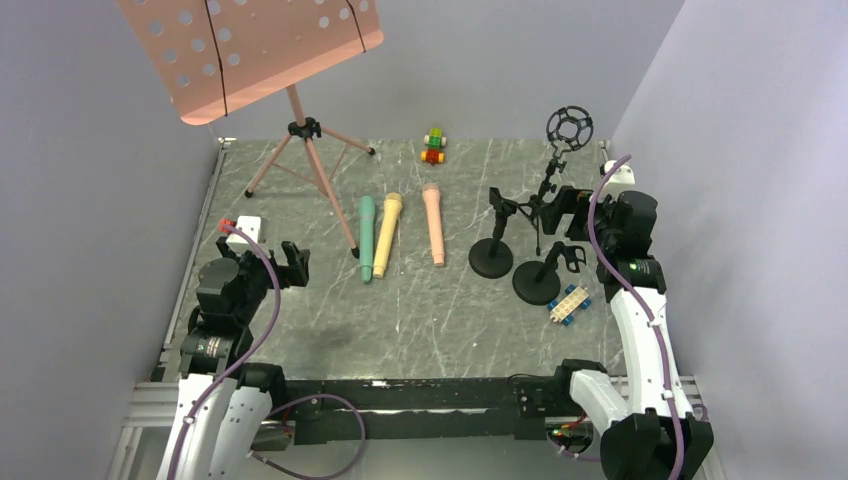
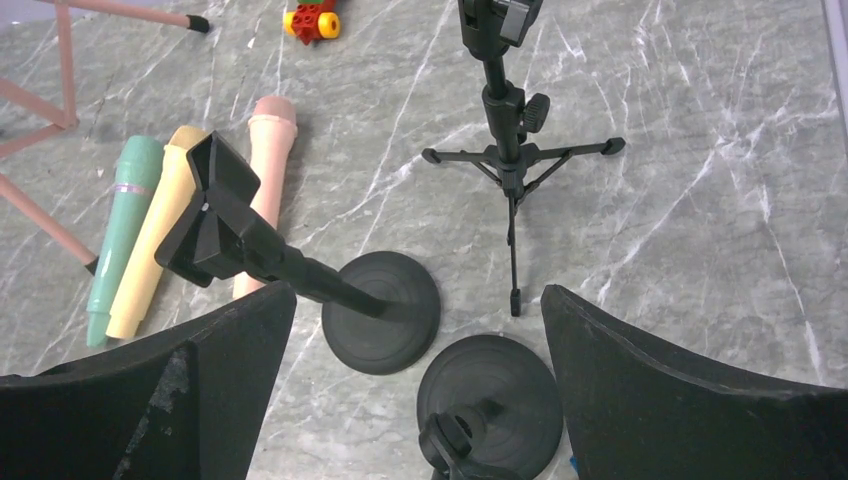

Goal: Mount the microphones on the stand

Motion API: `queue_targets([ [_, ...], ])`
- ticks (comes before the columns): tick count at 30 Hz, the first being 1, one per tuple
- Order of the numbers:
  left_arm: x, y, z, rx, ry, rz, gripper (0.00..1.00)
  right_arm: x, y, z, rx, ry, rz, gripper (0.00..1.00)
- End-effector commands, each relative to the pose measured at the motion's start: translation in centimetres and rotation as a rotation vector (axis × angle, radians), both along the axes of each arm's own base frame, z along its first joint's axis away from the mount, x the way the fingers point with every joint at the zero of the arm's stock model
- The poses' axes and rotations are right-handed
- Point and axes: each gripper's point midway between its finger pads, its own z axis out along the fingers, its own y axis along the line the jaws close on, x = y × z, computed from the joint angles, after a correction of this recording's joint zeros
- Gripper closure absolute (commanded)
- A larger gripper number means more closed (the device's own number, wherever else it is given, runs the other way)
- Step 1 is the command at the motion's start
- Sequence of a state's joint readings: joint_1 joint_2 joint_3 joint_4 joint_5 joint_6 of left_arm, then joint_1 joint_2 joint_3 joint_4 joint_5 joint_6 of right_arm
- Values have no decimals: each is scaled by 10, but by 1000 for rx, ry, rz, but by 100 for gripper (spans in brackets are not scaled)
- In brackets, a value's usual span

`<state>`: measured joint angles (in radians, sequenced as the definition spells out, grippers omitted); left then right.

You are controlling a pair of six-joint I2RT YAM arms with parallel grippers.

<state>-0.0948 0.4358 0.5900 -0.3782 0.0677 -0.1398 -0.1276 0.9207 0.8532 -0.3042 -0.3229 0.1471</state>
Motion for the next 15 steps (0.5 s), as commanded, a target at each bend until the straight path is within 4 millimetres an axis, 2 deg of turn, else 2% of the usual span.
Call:
queue_targets([
  [1, 2, -3, 25, -7, -72, -17, 1, 3, 1, 13, 13, -48, -1, 0],
  [15, 2, -3, 25, -8, -73, -20, 1, 2, 4, 11, 9, -51, 22, 0],
])
